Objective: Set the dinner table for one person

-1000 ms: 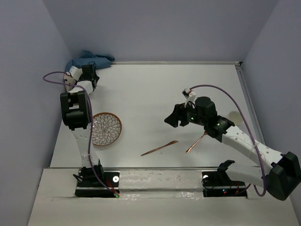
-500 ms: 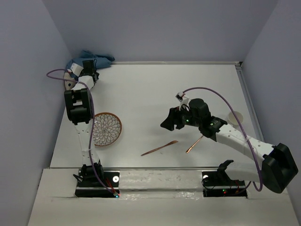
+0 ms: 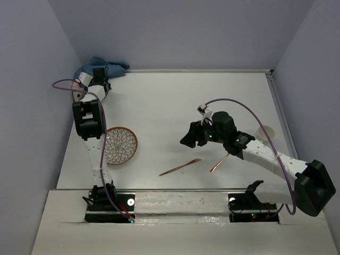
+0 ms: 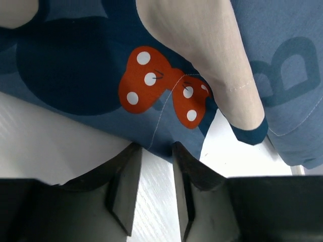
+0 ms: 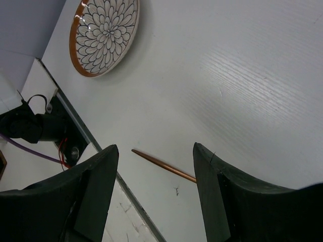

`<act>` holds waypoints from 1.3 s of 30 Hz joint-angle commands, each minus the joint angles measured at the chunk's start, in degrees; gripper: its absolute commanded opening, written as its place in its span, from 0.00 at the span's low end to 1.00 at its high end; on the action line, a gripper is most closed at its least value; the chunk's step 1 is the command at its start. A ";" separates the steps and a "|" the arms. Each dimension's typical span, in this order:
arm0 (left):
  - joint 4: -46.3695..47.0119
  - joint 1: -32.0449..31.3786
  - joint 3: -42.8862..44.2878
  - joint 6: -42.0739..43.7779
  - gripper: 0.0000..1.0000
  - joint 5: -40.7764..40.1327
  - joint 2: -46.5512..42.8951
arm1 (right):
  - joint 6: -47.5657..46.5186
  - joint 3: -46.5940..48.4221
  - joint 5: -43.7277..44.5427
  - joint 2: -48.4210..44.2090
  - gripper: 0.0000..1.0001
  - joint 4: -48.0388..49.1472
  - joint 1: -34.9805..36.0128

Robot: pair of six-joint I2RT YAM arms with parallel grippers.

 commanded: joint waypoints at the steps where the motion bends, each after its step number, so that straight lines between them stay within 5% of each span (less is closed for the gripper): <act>1: -1.39 0.73 4.53 -0.62 0.39 1.36 3.08 | 0.24 2.13 0.40 -0.46 0.66 3.59 0.55; 7: 1.58 0.64 8.23 1.13 0.00 7.15 6.51 | -0.11 2.13 0.75 0.59 0.66 3.85 0.55; 14: 10.89 -1.90 2.02 5.26 0.00 11.99 1.34 | -0.73 2.39 3.03 2.18 0.64 4.64 0.55; 21: 24.88 -12.00 -4.60 4.91 0.00 23.07 -13.24 | -1.34 5.46 10.06 1.74 0.62 2.46 0.55; 28: 25.94 -21.41 1.28 4.47 0.00 31.33 -19.76 | -2.66 8.71 18.58 0.16 0.64 -3.78 -1.20; 39: 29.27 -24.67 -2.22 3.34 0.00 39.32 -23.19 | -4.68 10.74 24.05 -1.78 0.73 -7.04 -9.28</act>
